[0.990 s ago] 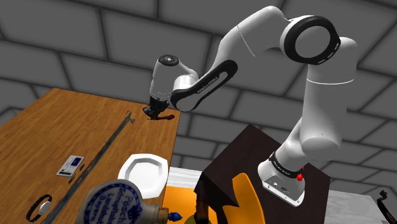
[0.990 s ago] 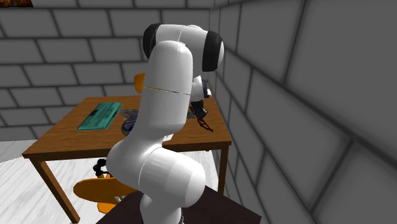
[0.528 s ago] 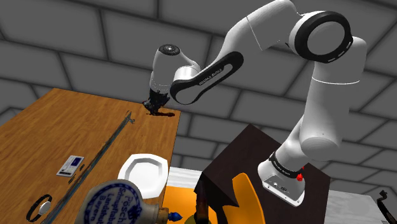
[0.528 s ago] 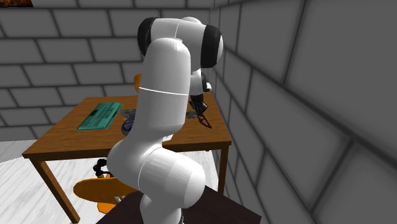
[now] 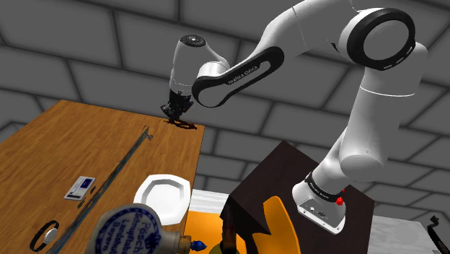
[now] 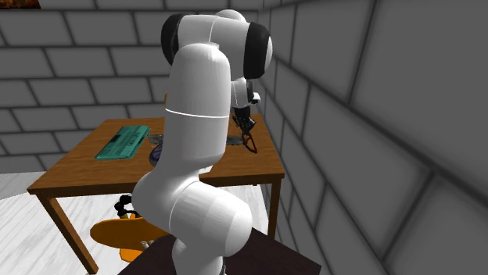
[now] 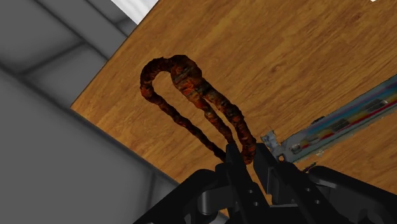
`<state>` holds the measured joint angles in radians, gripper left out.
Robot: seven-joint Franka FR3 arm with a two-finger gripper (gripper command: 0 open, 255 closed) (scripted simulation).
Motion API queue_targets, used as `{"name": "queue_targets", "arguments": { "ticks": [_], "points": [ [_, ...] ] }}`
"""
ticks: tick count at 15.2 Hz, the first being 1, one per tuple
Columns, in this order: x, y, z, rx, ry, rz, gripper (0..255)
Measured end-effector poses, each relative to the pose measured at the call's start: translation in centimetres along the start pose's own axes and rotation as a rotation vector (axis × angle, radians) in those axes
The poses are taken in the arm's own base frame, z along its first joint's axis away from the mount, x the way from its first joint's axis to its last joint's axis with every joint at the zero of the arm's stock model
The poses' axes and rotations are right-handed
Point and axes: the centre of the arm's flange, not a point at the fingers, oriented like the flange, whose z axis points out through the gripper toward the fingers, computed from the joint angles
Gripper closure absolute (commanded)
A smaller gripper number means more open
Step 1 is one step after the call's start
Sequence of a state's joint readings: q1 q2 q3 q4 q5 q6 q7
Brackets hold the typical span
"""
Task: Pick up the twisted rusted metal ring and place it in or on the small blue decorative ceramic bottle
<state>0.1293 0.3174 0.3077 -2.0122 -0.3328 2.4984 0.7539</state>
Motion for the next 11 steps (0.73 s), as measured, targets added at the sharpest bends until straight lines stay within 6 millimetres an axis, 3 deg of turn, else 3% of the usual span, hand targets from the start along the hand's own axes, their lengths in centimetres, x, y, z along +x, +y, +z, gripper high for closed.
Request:
{"name": "queue_targets", "arguments": {
  "ticks": [11],
  "points": [
    [0.9,-0.3,-5.4,0.000,0.000,0.000,255]
  ]
}}
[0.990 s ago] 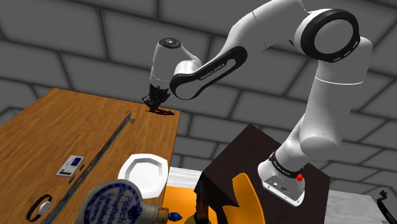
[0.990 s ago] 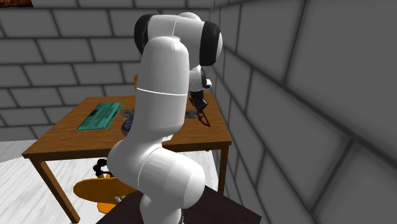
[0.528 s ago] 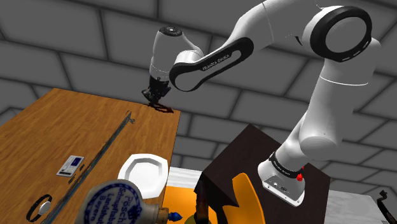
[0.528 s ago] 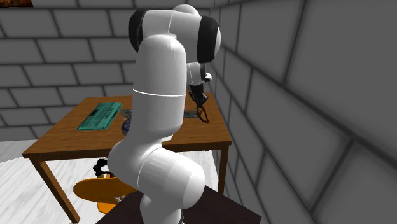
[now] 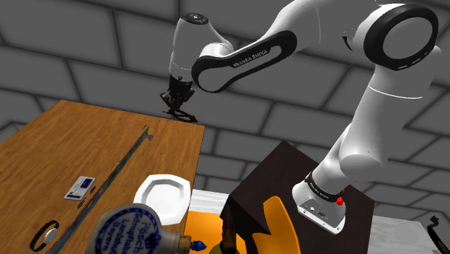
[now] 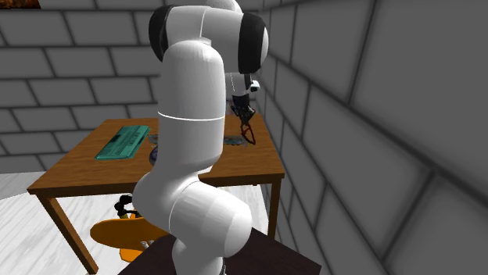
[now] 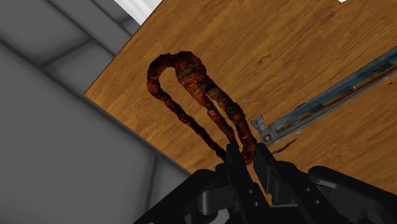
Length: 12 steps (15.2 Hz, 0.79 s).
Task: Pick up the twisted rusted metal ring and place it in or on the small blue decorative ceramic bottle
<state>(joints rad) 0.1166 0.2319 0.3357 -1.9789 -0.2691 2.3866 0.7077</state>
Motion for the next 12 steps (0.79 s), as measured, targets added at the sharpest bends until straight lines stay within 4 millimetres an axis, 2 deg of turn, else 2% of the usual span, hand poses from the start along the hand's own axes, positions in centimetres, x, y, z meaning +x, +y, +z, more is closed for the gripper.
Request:
{"name": "queue_targets", "arguments": {
  "ticks": [3,12],
  "points": [
    [-2.3,-2.4,-0.7,0.000,0.000,-0.001,255],
    [-9.3,-11.6,-2.4,0.000,-0.001,-0.002,255]
  ]
}}
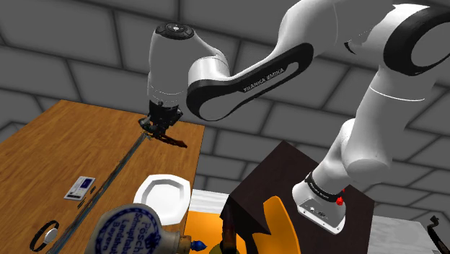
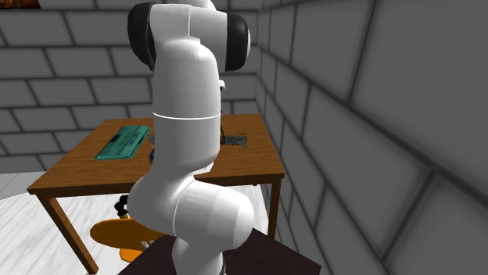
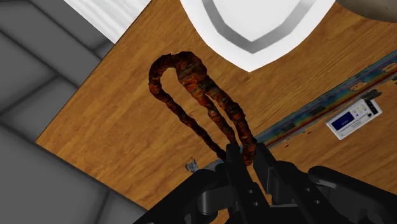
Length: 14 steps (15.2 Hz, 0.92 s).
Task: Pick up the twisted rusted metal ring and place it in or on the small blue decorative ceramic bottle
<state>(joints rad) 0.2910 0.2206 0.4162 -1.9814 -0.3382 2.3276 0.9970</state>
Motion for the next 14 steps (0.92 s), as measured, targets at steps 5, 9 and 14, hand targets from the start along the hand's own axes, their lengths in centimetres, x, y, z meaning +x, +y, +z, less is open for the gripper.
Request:
{"name": "queue_targets", "arguments": {
  "ticks": [5,9,14],
  "points": [
    [-4.5,-4.8,-1.3,0.000,0.000,0.000,255],
    [-8.0,-9.0,-2.0,0.001,0.000,0.000,255],
    [-12.3,-13.8,-3.0,0.001,0.000,0.000,255]
  ]
}}
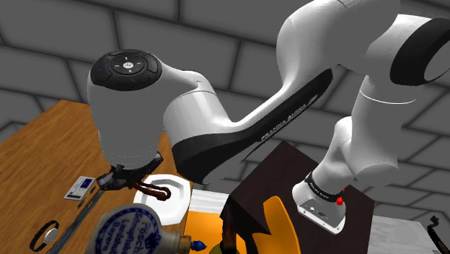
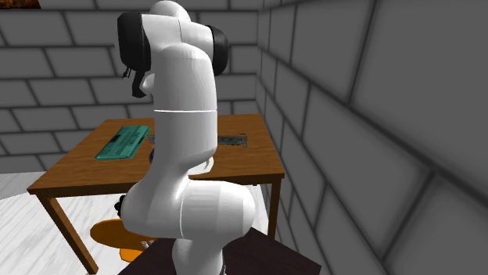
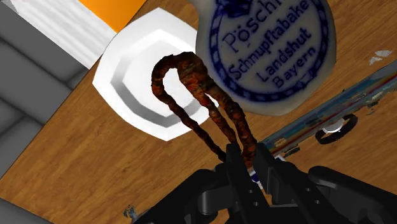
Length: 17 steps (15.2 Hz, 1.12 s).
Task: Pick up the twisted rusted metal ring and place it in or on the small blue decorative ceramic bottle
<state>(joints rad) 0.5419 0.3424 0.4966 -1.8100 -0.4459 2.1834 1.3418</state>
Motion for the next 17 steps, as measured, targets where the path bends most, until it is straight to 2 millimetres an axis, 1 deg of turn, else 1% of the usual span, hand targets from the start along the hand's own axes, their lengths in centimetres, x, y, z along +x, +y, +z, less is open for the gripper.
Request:
{"name": "queue_targets", "arguments": {
  "ticks": [5,6,7,10,17],
  "points": [
    [-3.8,-4.9,-1.3,0.000,0.000,0.000,255],
    [-4.6,-5.8,-1.8,0.000,0.000,0.001,255],
    [-5.5,-7.0,-1.9,0.001,0.001,0.001,255],
    [-6.6,-7.6,-0.8,0.000,0.000,0.001,255],
    [-7.7,-7.7,2.5,0.001,0.001,0.002,255]
  ]
}}
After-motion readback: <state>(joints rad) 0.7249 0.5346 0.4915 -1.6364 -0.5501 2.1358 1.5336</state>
